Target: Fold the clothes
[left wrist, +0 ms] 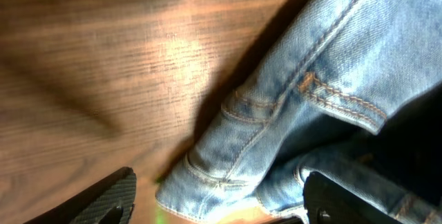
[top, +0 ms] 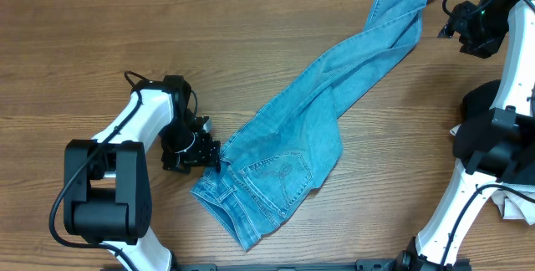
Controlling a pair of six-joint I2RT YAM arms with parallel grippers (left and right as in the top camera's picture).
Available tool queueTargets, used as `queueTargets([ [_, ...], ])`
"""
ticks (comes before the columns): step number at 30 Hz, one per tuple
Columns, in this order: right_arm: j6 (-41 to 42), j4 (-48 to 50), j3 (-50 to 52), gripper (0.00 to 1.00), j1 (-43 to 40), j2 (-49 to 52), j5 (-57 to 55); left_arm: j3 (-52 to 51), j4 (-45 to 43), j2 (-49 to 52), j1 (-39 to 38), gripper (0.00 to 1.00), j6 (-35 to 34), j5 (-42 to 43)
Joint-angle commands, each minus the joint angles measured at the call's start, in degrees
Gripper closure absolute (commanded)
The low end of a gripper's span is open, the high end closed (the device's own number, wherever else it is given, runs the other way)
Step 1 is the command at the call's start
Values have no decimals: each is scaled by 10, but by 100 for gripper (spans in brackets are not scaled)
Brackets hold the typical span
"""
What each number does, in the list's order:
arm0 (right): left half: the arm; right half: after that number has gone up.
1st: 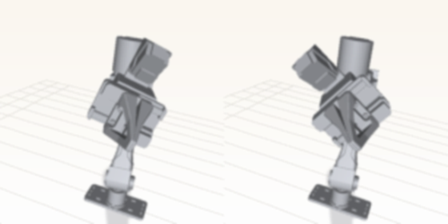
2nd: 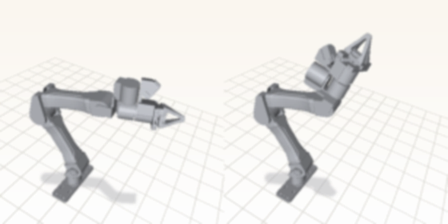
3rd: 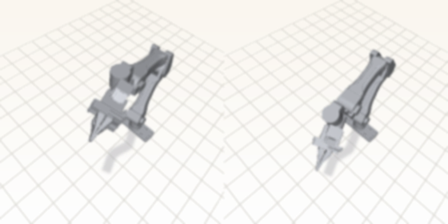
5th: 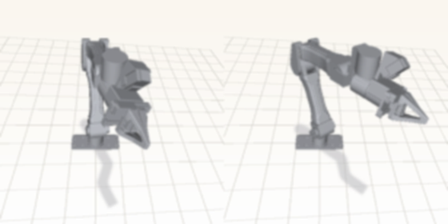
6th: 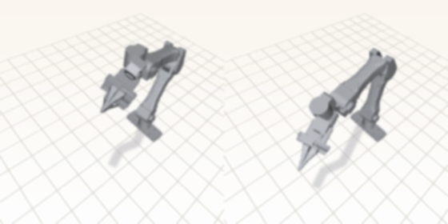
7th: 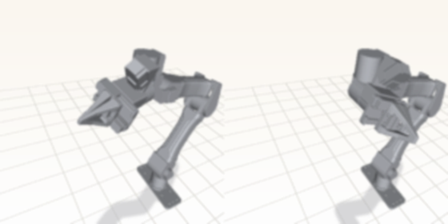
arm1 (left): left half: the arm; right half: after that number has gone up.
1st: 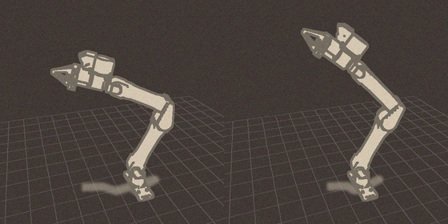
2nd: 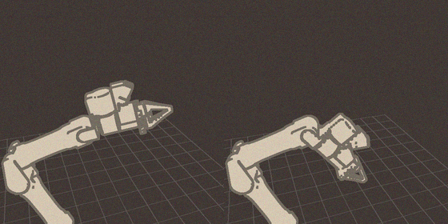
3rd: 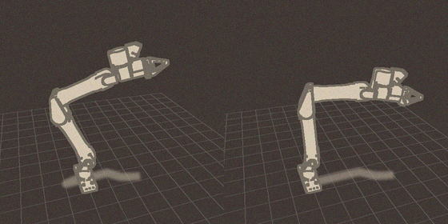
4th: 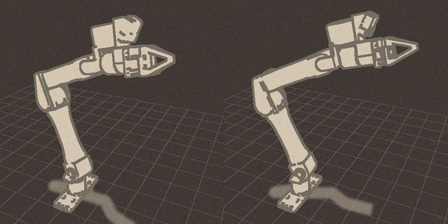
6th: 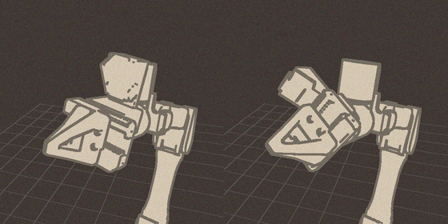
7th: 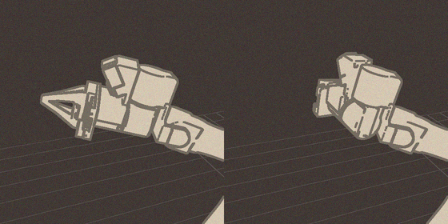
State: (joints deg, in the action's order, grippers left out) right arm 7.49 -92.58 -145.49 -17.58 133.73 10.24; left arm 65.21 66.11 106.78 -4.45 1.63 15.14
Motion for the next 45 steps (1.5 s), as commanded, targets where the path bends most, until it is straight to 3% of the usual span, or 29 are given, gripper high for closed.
queueTargets([
  [1, -3, -1, -4, 38, 0, -1, -2, -38, -21, -10, 2, 18, -4, -1],
  [4, -3, -3, -4, 38, 0, -1, -2, -58, -27, -10, 2, 20, -6, -1],
  [5, -3, -5, -4, 38, 0, -1, -2, -60, -27, -10, 2, 25, -6, 1],
  [6, -3, -6, -4, 38, 0, -1, -2, -60, -30, -10, 2, 47, -5, 9],
  [7, -3, -6, -4, 38, 0, -1, -2, -60, -31, -10, 2, 81, -5, 14],
  [8, -3, -6, -4, 38, 0, -1, -2, -59, -31, -10, 2, 96, -5, 17],
  [11, -3, -8, -4, 38, 0, -1, -1, -47, -25, -10, 2, 96, 2, 31],
  [15, -3, -8, -4, 38, 0, -1, -1, 65, 54, -23, 5, 96, 25, 36],
  [21, -23, -14, -4, 38, 0, -1, 44, 445, 243, -42, 17, 96, 34, -29],
  [25, -66, -17, -4, 39, 2, -1, 106, 602, 254, -66, 23, 96, 13, -84],
  [27, -87, -19, -4, 40, 6, -1, 135, 619, 256, -67, 19, 96, 23, -73],
  [29, -93, -23, -4, 39, 17, -1, 133, 618, 270, -66, 16, 96, 9, -132],
  [32, -93, -23, -4, 39, 22, -1, 117, 618, 268, -66, 17, 96, 5, -152],
  [37, -93, -29, -4, 39, 22, -1, 117, 598, 220, -56, 24, 96, -49, -285],
  [45, -93, -38, -4, 39, 22, -1, 117, 598, 100, 37, 51, 96, -35, -332],
])
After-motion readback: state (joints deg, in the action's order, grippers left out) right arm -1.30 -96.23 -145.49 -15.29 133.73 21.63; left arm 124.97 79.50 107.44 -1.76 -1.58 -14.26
